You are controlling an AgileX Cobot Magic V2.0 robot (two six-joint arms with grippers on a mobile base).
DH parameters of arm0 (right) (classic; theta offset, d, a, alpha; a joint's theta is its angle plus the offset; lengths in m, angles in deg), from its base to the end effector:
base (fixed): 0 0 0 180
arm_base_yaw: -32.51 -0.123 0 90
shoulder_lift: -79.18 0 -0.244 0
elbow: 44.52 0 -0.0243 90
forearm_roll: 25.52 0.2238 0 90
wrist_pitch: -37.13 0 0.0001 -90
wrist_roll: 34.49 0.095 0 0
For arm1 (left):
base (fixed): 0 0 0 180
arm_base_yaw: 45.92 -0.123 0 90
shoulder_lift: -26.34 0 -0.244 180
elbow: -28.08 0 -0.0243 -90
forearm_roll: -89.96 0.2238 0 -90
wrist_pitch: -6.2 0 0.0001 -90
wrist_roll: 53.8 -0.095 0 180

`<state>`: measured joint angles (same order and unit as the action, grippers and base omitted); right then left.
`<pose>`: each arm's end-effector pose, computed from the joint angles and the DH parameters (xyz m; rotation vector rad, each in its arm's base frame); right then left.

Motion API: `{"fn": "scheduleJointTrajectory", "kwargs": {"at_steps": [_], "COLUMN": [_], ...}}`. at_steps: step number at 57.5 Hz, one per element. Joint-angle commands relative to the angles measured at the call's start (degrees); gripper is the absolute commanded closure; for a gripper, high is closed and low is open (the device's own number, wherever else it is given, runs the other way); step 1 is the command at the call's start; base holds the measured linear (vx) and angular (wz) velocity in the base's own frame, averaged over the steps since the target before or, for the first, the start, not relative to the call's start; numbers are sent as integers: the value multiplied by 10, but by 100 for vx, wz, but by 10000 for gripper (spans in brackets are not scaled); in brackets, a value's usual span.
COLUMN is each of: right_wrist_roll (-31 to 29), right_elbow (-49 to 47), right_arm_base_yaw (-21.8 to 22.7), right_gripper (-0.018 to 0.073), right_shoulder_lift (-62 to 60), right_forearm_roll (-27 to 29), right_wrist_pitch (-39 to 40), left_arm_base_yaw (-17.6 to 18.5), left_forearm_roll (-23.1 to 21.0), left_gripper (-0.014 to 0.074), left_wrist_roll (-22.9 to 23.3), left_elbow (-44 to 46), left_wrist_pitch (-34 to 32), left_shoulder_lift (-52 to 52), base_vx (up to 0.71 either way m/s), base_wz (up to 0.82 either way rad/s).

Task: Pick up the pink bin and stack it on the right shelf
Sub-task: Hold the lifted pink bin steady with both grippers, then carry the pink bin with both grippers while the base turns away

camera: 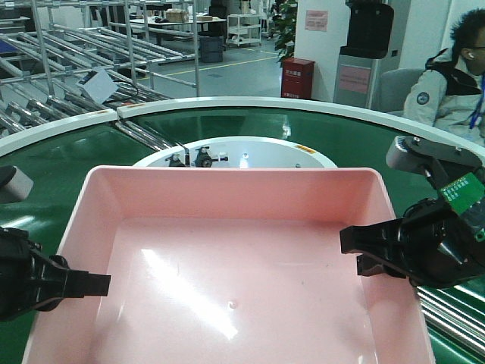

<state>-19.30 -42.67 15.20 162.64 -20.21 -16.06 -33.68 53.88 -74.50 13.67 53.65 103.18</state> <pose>0.2424 0.0829 0.3370 -0.0117 2.4466 0.3713 0.2176 -0.0894 0.3220 0.3655 2.2888 -0.6764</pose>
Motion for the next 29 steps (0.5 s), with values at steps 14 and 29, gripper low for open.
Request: {"fn": "scheduleJointTrajectory", "kwargs": {"at_steps": [14,29], "right_wrist_roll": [0,0], "right_elbow": [-23,-23], "right_arm_base_yaw": [2,2], "right_gripper": [568,568], "right_shoulder_lift": [-22,-22], "right_forearm_roll": [17,17], "right_wrist_pitch": [67,67], "left_arm_base_yaw": [4,4], "left_forearm_roll": [-43,-43], "left_gripper": [601,601], "left_wrist_roll": [-14,-14], "left_elbow": [18,18], "left_wrist_pitch": [2,3], "left_shoulder_lift": [-19,-19], "base_vx": [-24,-24], "base_wz": [-13,-27]}}
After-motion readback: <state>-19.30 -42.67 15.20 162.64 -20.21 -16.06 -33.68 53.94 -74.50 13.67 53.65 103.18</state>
